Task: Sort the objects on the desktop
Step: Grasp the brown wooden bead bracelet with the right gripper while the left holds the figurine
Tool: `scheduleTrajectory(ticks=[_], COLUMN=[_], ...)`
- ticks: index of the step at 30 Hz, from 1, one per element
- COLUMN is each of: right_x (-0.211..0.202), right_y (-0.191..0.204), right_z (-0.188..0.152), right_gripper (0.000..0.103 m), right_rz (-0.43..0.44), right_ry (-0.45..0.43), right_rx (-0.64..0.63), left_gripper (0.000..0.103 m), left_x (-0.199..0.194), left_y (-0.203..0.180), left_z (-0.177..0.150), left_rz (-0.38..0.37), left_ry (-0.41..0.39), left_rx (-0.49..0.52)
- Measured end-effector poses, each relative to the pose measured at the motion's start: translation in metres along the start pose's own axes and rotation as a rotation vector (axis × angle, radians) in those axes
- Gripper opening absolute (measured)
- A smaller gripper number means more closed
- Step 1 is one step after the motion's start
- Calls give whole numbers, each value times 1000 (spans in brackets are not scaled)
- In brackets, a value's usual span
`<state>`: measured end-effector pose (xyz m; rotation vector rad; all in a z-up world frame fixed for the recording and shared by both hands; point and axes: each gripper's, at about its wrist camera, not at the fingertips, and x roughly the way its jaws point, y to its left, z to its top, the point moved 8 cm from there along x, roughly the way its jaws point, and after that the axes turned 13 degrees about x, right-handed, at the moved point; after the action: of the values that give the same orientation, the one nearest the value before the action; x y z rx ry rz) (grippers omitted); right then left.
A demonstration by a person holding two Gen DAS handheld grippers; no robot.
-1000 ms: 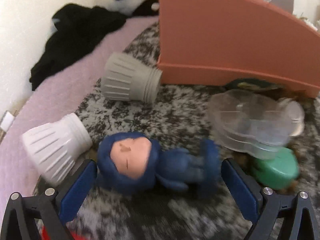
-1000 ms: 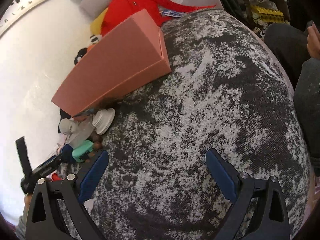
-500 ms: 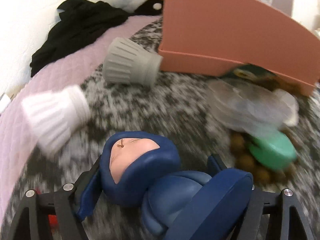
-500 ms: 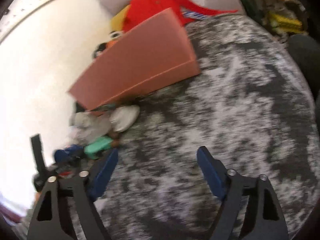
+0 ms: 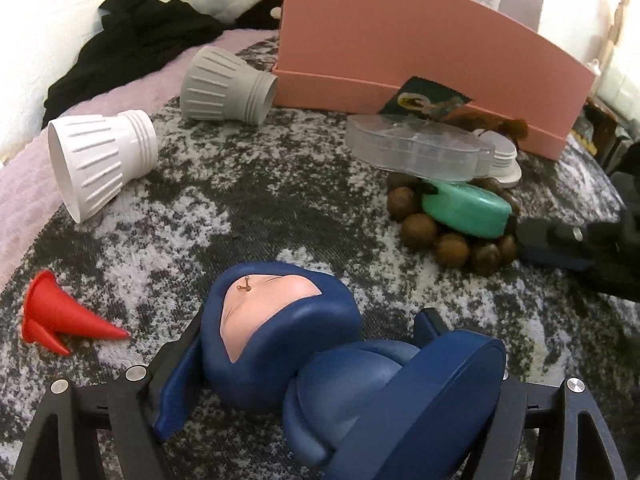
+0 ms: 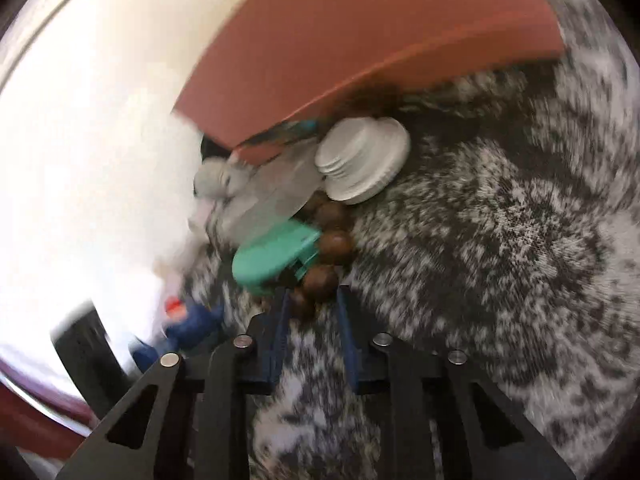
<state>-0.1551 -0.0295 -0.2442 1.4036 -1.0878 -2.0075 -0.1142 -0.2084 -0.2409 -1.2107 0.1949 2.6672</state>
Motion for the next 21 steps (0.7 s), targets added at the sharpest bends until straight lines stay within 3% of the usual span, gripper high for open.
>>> scheduleTrajectory(ticks=[2,5,13,17,18,19,21], right_x=[5,16,31,36,38,41,44], right_y=[-6,-3,4,1,2,6,16], right_z=[9,18,24,29,30,30,27], right_gripper=[17,20,23,26,26,20,21], right_rz=[17,17,-77,-61,-74,-115,-188], right_ry=[4,16,-9,-28,-32,-36,-36], right_rx=[80,146,145,244,234,169,22], left_gripper=[83,83,83,85,86,86,86], left_x=[3,5,8,9,9,6,0], left_y=[-1,0,-1,1,0,0,-2], left_z=[1,1,0,-1,0,2,5], left_rz=[15,20,33,23,23,21,18], left_ry=[6,7,14,12,12,9,2], left_rx=[15,22,35,25,25,25,25])
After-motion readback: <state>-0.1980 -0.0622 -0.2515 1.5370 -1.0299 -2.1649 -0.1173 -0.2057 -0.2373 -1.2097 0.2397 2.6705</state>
